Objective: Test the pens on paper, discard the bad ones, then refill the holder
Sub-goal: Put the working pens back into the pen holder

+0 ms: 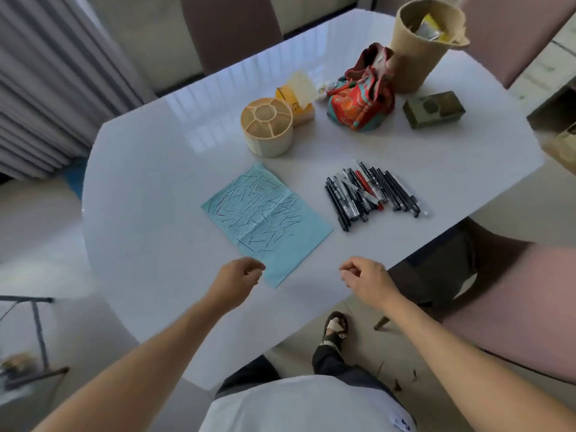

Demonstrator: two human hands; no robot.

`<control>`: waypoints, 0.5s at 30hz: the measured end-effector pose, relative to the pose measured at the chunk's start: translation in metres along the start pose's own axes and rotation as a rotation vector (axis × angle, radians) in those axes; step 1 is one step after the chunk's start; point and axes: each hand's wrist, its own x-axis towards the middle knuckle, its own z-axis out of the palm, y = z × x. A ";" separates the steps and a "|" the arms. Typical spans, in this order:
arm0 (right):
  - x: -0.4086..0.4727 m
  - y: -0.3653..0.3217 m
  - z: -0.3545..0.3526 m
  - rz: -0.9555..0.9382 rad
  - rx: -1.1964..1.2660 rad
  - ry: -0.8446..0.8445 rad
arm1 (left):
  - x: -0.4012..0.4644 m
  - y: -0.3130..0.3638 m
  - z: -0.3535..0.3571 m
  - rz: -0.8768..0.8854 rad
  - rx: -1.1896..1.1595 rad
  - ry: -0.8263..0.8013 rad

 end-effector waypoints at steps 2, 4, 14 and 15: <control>0.024 0.000 -0.017 -0.032 -0.035 -0.031 | 0.020 0.023 -0.004 -0.032 -0.073 0.060; 0.041 0.004 -0.023 -0.027 -0.051 -0.072 | 0.046 0.046 -0.012 -0.054 -0.133 0.112; 0.066 0.018 -0.010 0.110 0.025 -0.116 | 0.218 0.144 -0.078 -0.254 -0.533 0.304; 0.066 0.019 -0.009 0.106 0.030 -0.104 | 0.233 0.149 -0.083 -0.267 -0.591 0.321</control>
